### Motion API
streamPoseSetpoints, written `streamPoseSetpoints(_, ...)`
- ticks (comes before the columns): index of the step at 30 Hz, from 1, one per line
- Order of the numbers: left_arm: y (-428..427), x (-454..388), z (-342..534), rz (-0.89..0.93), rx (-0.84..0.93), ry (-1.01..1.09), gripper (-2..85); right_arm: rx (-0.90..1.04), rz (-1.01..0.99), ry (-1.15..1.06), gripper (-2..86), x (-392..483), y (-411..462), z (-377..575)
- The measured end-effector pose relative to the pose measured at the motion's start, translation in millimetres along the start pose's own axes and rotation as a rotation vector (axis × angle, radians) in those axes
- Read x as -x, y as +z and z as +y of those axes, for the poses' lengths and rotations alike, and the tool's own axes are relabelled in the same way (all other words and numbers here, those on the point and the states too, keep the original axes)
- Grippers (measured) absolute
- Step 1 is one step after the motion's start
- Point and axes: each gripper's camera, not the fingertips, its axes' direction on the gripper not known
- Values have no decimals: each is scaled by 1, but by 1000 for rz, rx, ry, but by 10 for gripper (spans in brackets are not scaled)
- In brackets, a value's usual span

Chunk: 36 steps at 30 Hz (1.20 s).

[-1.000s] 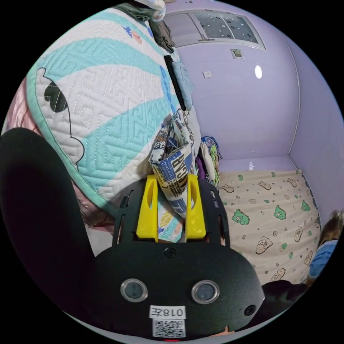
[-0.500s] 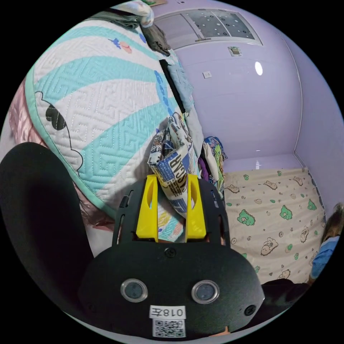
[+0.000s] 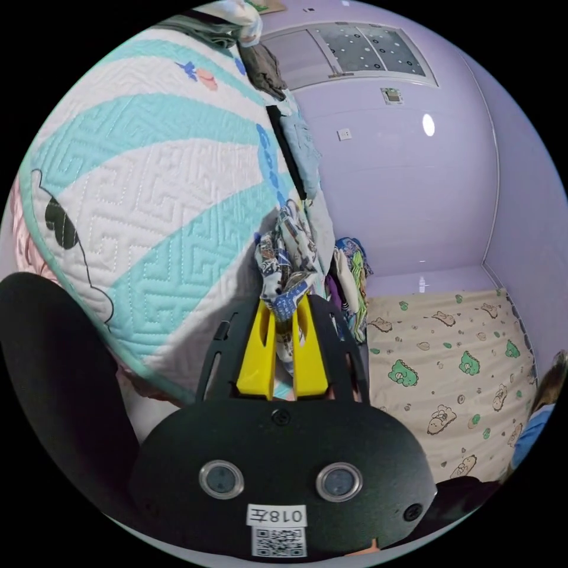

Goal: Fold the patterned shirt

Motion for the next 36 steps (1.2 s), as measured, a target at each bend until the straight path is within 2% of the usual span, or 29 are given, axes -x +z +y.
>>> streamPoseSetpoints(3, -15, 2, -5, 81, -38, 19, 9, -12, -20, -48, 4, 29, 3, 3)
streamPoseSetpoints(5, -34, 4, -9, 200, -63, 9, 2, -7, -63, -89, 0, 53, 6, 5)
streamPoseSetpoints(10, -99, -11, -27, 381, -111, 69, -1, 102, -148, -225, -2, 134, 32, 6)
streamPoseSetpoints(15, -167, -15, -67, 368, -180, 159, -2, 277, -177, -312, -2, 201, 108, -4)
streamPoseSetpoints(18, -179, 11, -128, 289, -191, 168, -4, 364, -143, -296, -4, 210, 178, -34)
streamPoseSetpoints(22, -177, 15, -276, 210, -215, 300, -5, 368, -160, -337, -7, 238, 276, -93)
streamPoseSetpoints(27, -187, -37, -458, 204, -321, 538, -4, 238, -261, -660, -7, 333, 412, -171)
streamPoseSetpoints(30, -178, -24, -547, 136, -367, 574, 0, 195, -276, -721, -6, 330, 486, -198)
streamPoseSetpoints(33, -155, 49, -613, 60, -354, 426, 16, 202, -252, -614, -5, 271, 560, -215)
streamPoseSetpoints(35, -135, 139, -642, -10, -325, 205, 68, 216, -204, -501, -5, 218, 602, -218)
streamPoseSetpoints(36, -131, 163, -644, -12, -321, 159, 89, 238, -162, -404, -5, 180, 625, -217)
